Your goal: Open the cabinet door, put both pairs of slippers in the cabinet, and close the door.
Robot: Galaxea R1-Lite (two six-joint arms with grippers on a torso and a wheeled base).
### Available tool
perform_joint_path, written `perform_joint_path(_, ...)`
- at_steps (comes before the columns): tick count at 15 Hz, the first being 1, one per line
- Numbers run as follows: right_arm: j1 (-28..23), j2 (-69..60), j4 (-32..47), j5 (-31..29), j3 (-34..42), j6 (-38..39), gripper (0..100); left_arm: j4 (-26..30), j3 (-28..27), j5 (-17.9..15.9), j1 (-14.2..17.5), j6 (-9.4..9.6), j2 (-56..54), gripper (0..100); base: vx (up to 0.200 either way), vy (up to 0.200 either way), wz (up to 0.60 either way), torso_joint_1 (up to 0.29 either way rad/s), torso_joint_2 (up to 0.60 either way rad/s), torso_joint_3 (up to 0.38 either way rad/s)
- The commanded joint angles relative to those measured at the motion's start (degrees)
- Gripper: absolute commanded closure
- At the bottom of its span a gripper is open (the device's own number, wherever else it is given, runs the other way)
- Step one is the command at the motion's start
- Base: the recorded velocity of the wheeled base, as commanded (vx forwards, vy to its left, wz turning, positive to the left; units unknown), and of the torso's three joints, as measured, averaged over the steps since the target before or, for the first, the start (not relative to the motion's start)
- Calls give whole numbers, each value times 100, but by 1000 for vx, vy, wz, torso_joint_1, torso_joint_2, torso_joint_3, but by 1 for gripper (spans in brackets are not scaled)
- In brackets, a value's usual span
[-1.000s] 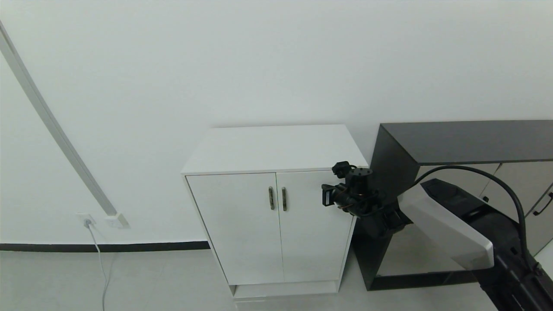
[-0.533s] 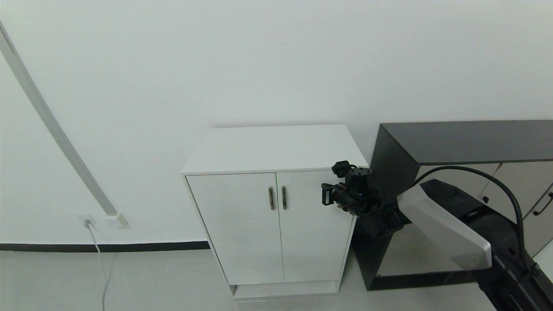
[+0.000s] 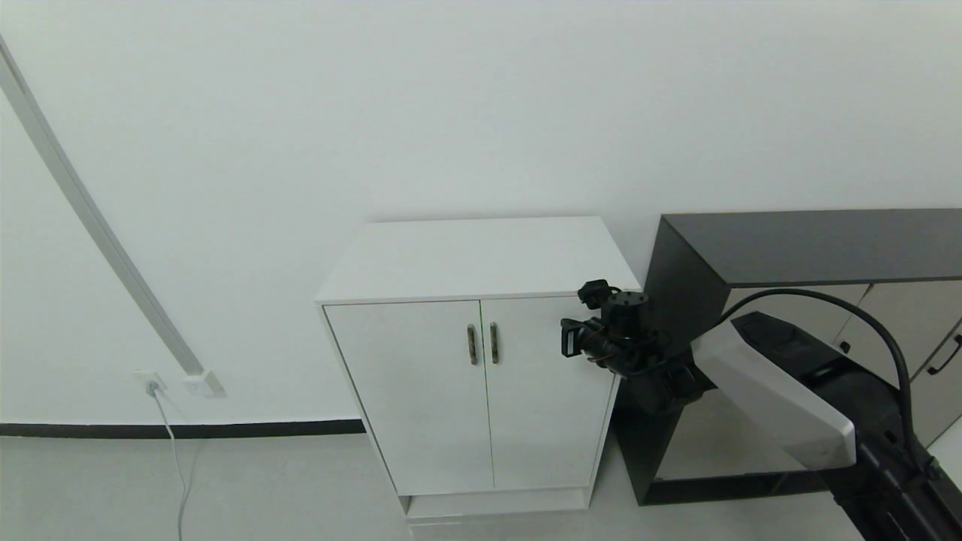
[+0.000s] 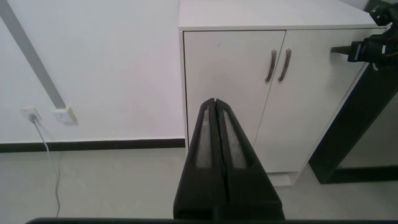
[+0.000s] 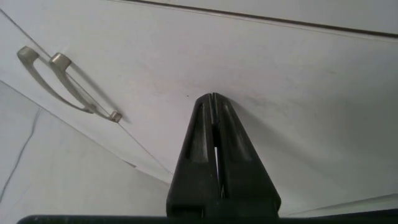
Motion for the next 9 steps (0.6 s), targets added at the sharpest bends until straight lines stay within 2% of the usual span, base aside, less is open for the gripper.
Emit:
perform_joint_path(1, 6, -206, -73, -192, 216, -78, 100, 2, 1, 1, 1, -3, 7, 100, 0, 0, 0, 0, 0, 0)
perform_joint_path(5, 23, -927, -864, -227, 1534, -96, 100, 2, 1, 1, 1, -3, 7, 100, 0, 0, 0, 0, 0, 0)
perform_joint_path(9, -179, -2061, -1769, -235, 3398, -96, 100, 2, 1, 1, 1, -3, 7, 100, 0, 0, 0, 0, 0, 0)
